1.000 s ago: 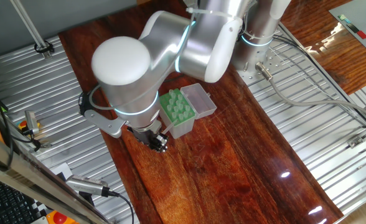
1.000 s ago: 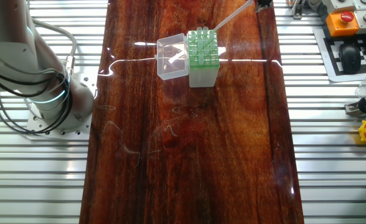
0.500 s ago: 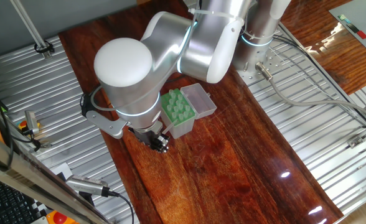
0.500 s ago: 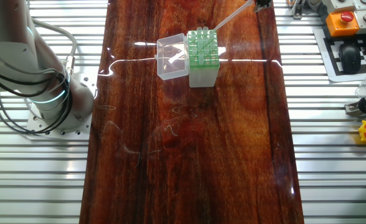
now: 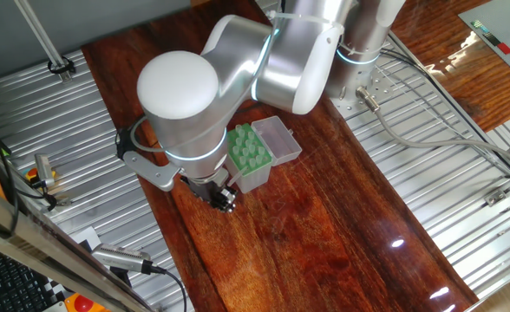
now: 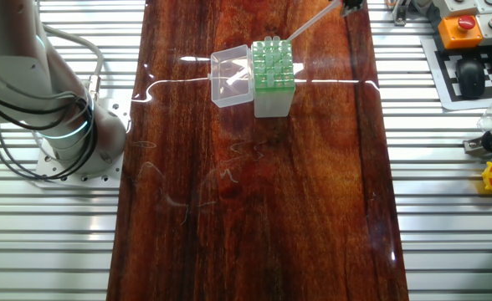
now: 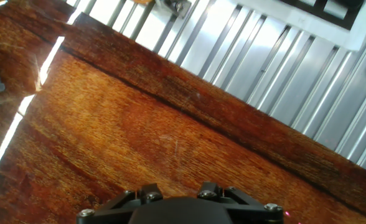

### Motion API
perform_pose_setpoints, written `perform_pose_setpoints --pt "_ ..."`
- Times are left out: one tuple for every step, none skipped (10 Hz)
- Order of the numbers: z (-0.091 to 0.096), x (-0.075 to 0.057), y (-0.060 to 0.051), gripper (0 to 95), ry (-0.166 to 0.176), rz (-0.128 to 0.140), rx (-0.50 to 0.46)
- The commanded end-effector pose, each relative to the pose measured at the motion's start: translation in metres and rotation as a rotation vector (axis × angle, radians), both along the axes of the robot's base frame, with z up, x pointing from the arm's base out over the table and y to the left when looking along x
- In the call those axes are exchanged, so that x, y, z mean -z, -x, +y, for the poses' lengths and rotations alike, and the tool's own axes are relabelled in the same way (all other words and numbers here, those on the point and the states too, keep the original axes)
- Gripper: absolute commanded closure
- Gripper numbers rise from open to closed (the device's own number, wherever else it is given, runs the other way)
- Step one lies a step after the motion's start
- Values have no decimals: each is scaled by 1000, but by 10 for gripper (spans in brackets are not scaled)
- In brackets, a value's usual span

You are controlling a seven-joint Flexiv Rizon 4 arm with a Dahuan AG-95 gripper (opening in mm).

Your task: Insert a large pipette tip into the holder for large pipette tips

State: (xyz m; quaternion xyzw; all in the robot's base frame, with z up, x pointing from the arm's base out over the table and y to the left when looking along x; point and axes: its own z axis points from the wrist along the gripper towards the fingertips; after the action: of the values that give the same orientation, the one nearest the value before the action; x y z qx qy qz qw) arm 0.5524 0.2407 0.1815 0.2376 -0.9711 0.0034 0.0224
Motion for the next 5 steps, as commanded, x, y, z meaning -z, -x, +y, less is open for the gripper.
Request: perform_pose_setpoints --pt "0 0 -1 570 -1 -4 1" --pt "0 0 -1 570 -1 -4 0" --pt "0 0 -1 570 -3 -4 -2" --pt "0 0 -1 760 -2 -2 -3" --pt "-1 0 0 760 0 -1 -2"
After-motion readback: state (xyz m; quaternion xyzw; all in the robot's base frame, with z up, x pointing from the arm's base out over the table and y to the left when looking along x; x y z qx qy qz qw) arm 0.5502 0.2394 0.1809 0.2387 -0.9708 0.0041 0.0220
